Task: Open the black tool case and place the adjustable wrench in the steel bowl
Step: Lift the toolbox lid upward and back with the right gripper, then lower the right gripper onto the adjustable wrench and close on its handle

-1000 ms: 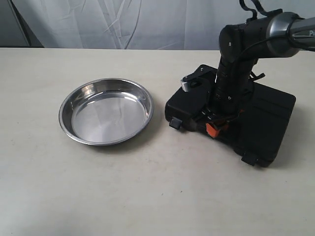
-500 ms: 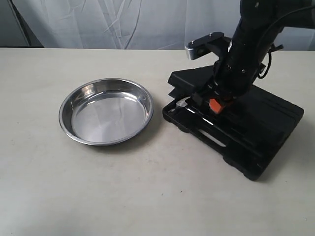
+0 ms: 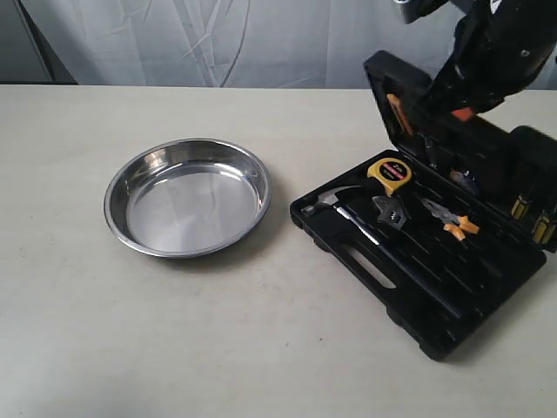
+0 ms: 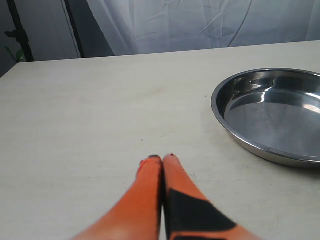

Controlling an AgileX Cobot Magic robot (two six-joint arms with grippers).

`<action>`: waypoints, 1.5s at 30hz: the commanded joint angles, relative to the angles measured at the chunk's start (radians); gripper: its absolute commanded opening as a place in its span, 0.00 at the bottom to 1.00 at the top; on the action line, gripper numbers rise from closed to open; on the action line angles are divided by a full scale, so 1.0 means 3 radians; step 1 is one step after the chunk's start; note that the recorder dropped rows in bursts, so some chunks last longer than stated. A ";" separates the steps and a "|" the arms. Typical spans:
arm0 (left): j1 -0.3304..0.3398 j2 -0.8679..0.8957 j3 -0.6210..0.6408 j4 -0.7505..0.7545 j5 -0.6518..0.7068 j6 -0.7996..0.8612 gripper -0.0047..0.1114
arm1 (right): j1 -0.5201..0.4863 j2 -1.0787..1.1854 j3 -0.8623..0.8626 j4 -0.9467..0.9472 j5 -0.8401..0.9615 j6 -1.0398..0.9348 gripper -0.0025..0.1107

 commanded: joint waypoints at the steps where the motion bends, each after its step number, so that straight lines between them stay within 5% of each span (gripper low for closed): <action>1: 0.0013 -0.0009 -0.0016 0.0022 -0.0021 -0.0007 0.04 | -0.0191 -0.0039 -0.0012 -0.0510 0.0059 0.0280 0.02; 12: 0.0013 -0.0009 -0.0016 0.0022 -0.0021 -0.0007 0.04 | -0.0826 0.0144 -0.0012 -0.0541 -0.0401 0.0377 0.02; 19: 0.0013 -0.0009 -0.0016 0.0022 -0.0021 -0.0007 0.04 | -0.1045 0.0530 -0.0012 -0.1117 -0.0922 0.0835 0.03; 24: 0.0013 -0.0009 -0.0016 0.0022 -0.0021 -0.0007 0.04 | -0.1045 0.0549 -0.0012 -0.1613 -0.0889 0.1419 0.35; 26: 0.0013 -0.0009 -0.0016 0.0022 -0.0021 -0.0007 0.04 | -0.1037 0.0498 -0.0012 -0.1288 -0.0821 0.1434 0.44; 29: 0.0013 -0.0009 -0.0016 0.0022 -0.0021 -0.0007 0.04 | -0.1029 0.0377 -0.0012 -0.0318 -0.0781 0.1153 0.40; 35: 0.0013 -0.0009 -0.0016 0.0022 -0.0021 -0.0007 0.04 | -0.0938 0.0435 0.0088 0.1629 -0.0300 -0.0402 0.38; 41: 0.0013 -0.0009 -0.0016 0.0022 -0.0021 -0.0007 0.04 | -0.0583 0.0713 0.0480 0.1437 -0.0507 -0.0508 0.40; 45: 0.0013 -0.0009 -0.0016 0.0022 -0.0021 -0.0007 0.04 | -0.0408 0.0958 0.0597 0.1354 -0.0729 -0.0526 0.52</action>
